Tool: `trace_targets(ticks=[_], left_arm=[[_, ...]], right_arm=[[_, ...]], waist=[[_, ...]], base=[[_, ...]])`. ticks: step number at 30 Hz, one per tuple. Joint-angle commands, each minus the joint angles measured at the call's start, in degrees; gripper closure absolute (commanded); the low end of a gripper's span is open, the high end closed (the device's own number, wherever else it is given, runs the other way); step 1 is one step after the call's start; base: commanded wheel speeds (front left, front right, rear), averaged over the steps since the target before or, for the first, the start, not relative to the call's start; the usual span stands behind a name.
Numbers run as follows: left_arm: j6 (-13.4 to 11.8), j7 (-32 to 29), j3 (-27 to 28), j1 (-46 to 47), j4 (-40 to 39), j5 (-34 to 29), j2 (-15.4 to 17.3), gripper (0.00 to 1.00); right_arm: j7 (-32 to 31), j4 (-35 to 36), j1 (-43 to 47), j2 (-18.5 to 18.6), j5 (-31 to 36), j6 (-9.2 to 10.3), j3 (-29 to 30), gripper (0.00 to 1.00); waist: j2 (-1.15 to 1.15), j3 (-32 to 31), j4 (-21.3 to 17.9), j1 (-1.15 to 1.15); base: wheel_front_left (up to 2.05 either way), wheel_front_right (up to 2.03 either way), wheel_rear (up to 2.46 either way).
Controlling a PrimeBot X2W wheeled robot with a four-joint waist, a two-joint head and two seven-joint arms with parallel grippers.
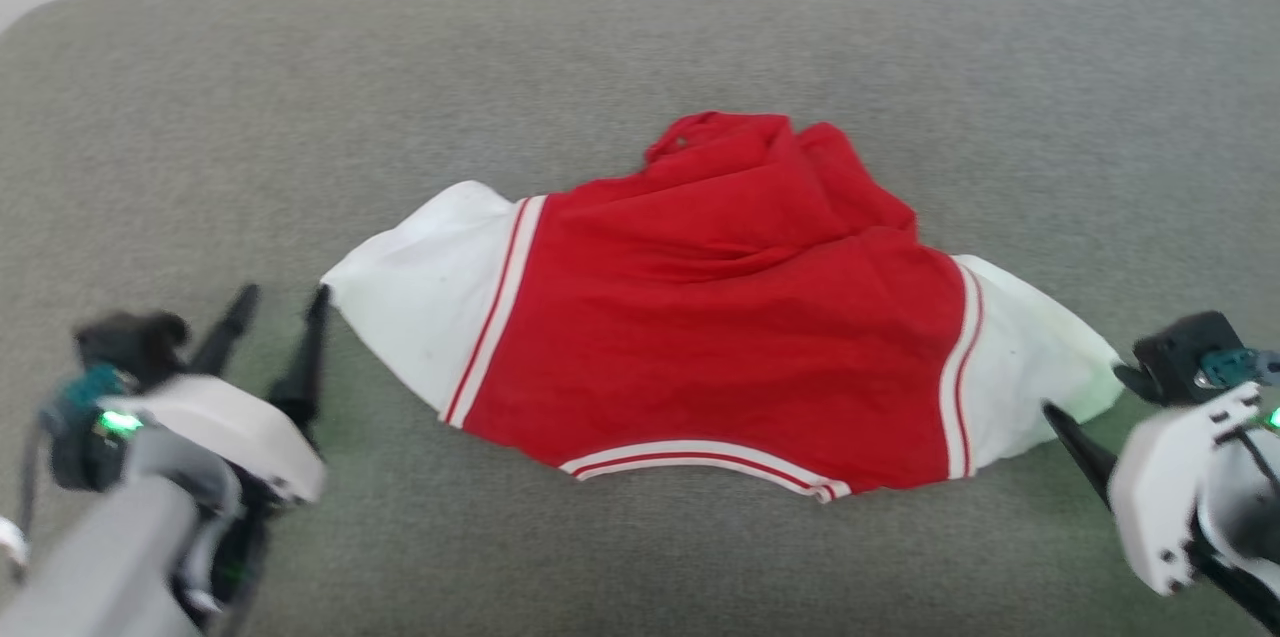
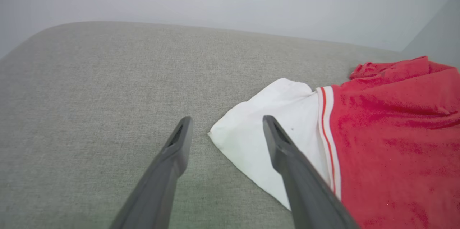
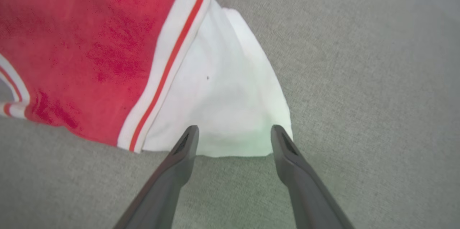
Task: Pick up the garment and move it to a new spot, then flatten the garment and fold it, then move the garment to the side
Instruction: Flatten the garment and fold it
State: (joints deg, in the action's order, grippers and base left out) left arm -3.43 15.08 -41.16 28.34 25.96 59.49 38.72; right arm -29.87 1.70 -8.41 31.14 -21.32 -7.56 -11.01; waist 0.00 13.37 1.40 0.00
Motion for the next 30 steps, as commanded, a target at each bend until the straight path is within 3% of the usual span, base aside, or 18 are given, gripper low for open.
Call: trace_targets(ticks=[1, 5, 11, 17, 22, 25, 26, 30], left_arm=[[-0.63, 0.09, 2.33, -1.88, -1.72, -2.48, -1.66, 0.00], [-1.55, 0.09, 12.17, -9.45, -7.77, -13.29, -7.61, 0.00], [1.56, 0.11, 23.19, -16.73, -13.08, -25.60, -15.87, 0.00], [6.25, 0.10, 29.81, -19.11, -13.02, -31.63, -21.66, 0.00], [9.15, 0.11, 33.38, -18.60, -11.78, -34.53, -23.54, 0.00], [10.07, 0.11, 34.33, -17.84, -11.33, -36.15, -23.75, 0.00], [10.35, 0.11, 34.45, -17.50, -11.38, -36.57, -23.70, 0.00], [10.90, 0.11, 32.49, -15.15, -11.22, -37.15, -21.04, 0.00]], right_arm=[[-1.74, 1.20, 0.76, 1.81, -1.52, 0.14, -0.70, 0.00], [-8.87, 4.40, 3.19, 8.12, -5.59, 0.14, -1.93, 0.00], [-13.83, 7.42, 3.75, 13.82, -6.35, 0.14, -3.08, 0.00], [-14.30, 5.01, 1.82, 15.09, -5.73, 0.14, -6.18, 0.00], [-12.69, 1.01, 0.07, 13.85, -4.82, 0.14, -9.12, 0.00], [-12.83, -0.82, -0.32, 12.86, -4.81, 0.14, -10.31, 0.94], [-12.69, -1.14, -0.60, 12.56, -4.69, 0.15, -10.46, 1.00], [-12.61, -1.61, -1.74, 11.88, -4.13, 0.15, -11.08, 1.00]], waist=[[0.00, 0.17, 1.34, 0.00], [0.00, 0.59, 3.39, 0.00], [0.00, 1.75, 6.33, 0.00], [0.00, 3.56, 8.52, 0.00], [0.00, 4.50, 9.30, 0.00], [0.00, 4.88, 9.29, 0.00], [0.00, 4.96, 9.20, 0.00], [0.00, 5.27, 8.24, 0.00]], base=[[0.00, 0.00, 0.00], [0.00, 0.00, 0.00], [0.00, 0.00, 0.00], [0.00, 0.00, 0.00], [0.00, 0.00, 0.00], [0.00, 0.00, 0.00], [0.00, 0.00, 0.00], [0.00, 0.00, 0.00]])
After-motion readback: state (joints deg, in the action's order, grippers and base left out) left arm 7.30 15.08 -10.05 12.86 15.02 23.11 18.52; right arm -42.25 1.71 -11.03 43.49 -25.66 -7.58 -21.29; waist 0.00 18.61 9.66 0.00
